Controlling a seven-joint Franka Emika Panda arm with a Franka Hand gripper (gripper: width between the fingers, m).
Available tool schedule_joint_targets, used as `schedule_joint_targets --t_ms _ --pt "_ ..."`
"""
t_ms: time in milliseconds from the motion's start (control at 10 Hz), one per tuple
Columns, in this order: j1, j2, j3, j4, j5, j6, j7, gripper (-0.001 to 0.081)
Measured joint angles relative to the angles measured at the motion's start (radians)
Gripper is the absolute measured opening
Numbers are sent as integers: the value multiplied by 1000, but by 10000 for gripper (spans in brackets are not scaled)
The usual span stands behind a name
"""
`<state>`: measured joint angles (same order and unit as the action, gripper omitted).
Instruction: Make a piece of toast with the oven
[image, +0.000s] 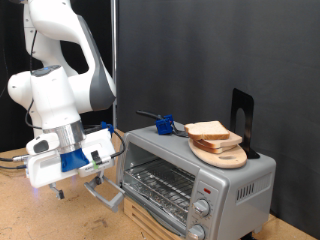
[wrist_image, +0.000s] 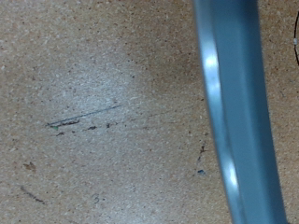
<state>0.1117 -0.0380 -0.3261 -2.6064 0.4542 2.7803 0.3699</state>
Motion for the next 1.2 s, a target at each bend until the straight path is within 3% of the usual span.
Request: schedule_joint_targets --t_ms 500,900,1200 --pt "-11 62 -8 2 20 99 -4 808" --pt "-21 221 6 57 79 206 13 808" --pt "-104 252 107 98 259 182 -171 808"
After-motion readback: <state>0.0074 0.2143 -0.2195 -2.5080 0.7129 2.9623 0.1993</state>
